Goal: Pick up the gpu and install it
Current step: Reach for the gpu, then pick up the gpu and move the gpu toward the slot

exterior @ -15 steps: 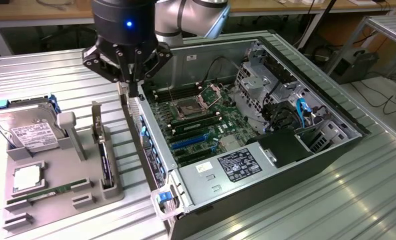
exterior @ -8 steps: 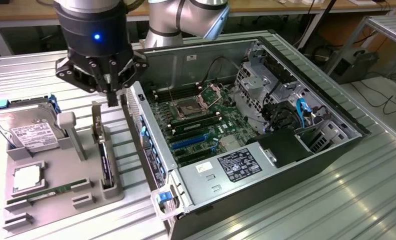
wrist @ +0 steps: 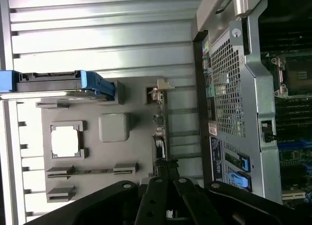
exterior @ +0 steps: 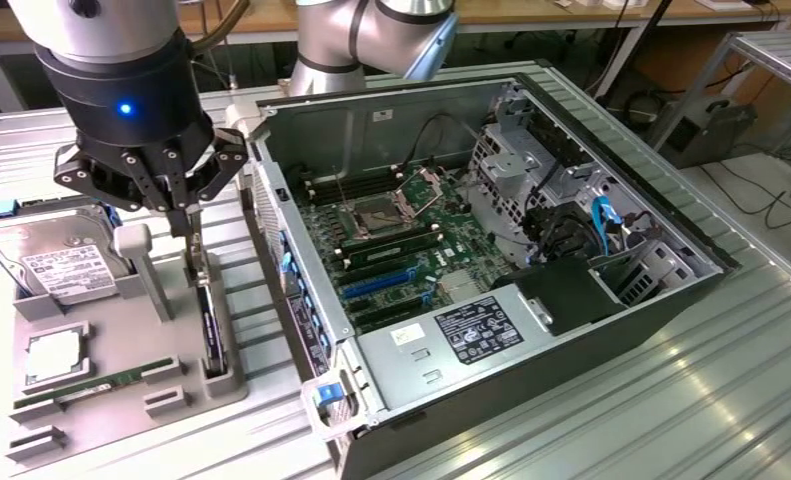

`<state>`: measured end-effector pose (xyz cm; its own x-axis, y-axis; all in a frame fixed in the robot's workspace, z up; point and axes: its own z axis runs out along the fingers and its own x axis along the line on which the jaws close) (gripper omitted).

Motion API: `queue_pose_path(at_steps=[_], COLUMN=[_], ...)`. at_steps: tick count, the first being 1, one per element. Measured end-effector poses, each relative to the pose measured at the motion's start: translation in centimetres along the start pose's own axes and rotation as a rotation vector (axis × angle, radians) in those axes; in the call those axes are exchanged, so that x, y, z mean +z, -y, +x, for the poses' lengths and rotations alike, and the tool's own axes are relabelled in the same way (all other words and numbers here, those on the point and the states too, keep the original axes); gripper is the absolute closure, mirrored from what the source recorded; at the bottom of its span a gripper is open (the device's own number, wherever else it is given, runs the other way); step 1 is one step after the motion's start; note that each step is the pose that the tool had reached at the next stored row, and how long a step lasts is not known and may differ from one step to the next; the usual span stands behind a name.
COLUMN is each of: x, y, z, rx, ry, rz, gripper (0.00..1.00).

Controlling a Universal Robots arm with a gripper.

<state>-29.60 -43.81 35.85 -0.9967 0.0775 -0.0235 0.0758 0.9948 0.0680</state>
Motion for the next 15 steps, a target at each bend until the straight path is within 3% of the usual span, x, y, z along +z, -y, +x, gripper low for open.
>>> queue_pose_path(at_steps=[15], x=[0.00], y=[0.00], z=[0.01], rx=[0.000], ry=[0.0003], rz=[0.0025], gripper=[0.89])
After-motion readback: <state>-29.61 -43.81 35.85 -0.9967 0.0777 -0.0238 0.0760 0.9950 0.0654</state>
